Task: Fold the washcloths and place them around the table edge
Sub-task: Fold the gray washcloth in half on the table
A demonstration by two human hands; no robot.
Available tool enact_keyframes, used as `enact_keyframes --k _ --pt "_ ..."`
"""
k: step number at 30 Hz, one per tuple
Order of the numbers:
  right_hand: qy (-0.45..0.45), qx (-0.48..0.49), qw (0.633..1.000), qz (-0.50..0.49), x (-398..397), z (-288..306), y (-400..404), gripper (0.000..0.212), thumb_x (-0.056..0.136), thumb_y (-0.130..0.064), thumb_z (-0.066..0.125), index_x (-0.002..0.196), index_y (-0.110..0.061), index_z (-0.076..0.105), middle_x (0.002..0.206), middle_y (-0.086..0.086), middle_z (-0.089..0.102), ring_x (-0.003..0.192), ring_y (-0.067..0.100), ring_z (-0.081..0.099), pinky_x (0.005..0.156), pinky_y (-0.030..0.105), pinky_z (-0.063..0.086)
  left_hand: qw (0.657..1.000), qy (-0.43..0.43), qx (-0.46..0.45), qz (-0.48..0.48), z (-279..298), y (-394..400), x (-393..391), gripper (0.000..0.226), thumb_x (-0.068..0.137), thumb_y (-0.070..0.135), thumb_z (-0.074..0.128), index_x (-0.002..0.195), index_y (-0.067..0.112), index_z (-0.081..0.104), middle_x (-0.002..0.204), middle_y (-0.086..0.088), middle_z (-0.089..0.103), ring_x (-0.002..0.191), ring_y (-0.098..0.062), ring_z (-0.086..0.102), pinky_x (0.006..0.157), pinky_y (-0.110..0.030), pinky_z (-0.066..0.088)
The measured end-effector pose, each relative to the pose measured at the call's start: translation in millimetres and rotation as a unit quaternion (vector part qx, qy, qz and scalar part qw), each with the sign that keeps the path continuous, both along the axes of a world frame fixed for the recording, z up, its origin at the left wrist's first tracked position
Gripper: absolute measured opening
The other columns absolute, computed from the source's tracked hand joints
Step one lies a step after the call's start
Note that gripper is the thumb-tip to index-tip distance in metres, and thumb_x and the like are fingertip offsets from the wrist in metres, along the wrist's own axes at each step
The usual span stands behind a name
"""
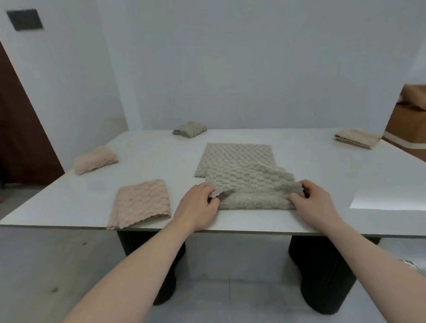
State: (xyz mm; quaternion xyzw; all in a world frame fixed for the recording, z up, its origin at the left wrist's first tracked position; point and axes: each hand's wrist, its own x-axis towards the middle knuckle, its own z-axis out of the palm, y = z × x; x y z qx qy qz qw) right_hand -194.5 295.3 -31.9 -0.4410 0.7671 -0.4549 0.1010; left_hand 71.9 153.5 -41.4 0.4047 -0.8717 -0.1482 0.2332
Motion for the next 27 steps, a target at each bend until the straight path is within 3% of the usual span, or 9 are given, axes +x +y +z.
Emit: enact_keyframes --k 4,7,10,15,20,24,27 --pt "0.025 0.005 1.0 -0.014 1.7 -0.9 3.0 0.017 0.081 -0.017 0.06 0.068 -0.009 0.052 0.06 0.002 0.056 0.066 0.024 0.055 0.062 0.035 0.042 1.0 0.02 -0.002 0.018 1.8 3.1 1.5 0.019 0.09 0.028 0.043 0.075 0.016 0.047 0.079 0.006 0.053 0.083 -0.018 0.05 0.073 -0.041 0.045" --pt "0.018 -0.009 1.0 -0.019 1.5 0.7 6.1 0.019 0.082 -0.018 0.058 0.07 -0.007 0.05 0.062 0.008 0.055 0.065 0.026 0.053 0.06 0.035 0.039 0.999 0.03 -0.011 0.024 1.8 4.2 1.0 0.019 0.089 0.024 0.044 0.073 0.013 0.045 0.073 0.005 0.052 0.076 -0.019 0.049 0.066 -0.04 0.042" --pt "0.017 -0.006 1.0 -0.016 2.4 1.9 8.2 0.022 0.084 -0.016 0.056 0.067 -0.009 0.044 0.06 0.004 0.049 0.062 0.022 0.047 0.059 0.034 0.036 0.999 0.034 -0.009 0.026 0.8 5.0 1.4 0.018 0.088 0.024 0.045 0.072 0.015 0.044 0.072 0.005 0.052 0.073 -0.019 0.05 0.065 -0.039 0.042" --pt "0.011 0.013 1.0 -0.009 8.7 5.1 13.5 0.027 0.085 -0.016 0.057 0.064 -0.015 0.039 0.059 0.0 0.047 0.061 0.019 0.044 0.058 0.034 0.035 0.999 0.037 0.006 0.002 -5.4 15.5 8.4 0.015 0.092 0.025 0.041 0.084 0.022 0.053 0.084 0.01 0.057 0.083 -0.014 0.054 0.077 -0.038 0.049" --pt "0.023 0.035 0.999 -0.01 23.3 3.7 29.9 0.017 0.085 -0.02 0.058 0.069 -0.015 0.056 0.067 0.001 0.063 0.071 0.018 0.059 0.063 0.032 0.043 0.999 0.032 0.014 0.003 -9.9 34.8 21.9 0.027 0.096 0.032 0.036 0.113 0.039 0.057 0.108 0.021 0.062 0.097 -0.006 0.058 0.083 -0.031 0.049" --pt "0.03 0.047 0.998 -0.002 33.2 1.1 47.8 0.012 0.084 -0.021 0.058 0.076 -0.013 0.06 0.074 0.001 0.065 0.073 0.018 0.06 0.069 0.033 0.047 1.0 0.022 -0.005 -0.002 -10.9 48.8 28.3 0.018 0.095 0.03 0.038 0.103 0.034 0.054 0.097 0.017 0.061 0.091 -0.012 0.055 0.082 -0.037 0.049" --pt "0.026 0.055 0.998 0.013 37.2 5.3 60.8 0.015 0.085 -0.019 0.057 0.074 -0.009 0.059 0.072 0.002 0.064 0.071 0.019 0.059 0.067 0.033 0.045 1.0 0.01 -0.008 -0.022 -6.4 57.2 34.2 0.02 0.094 0.026 0.04 0.105 0.024 0.056 0.102 0.009 0.063 0.096 -0.018 0.057 0.085 -0.035 0.046"
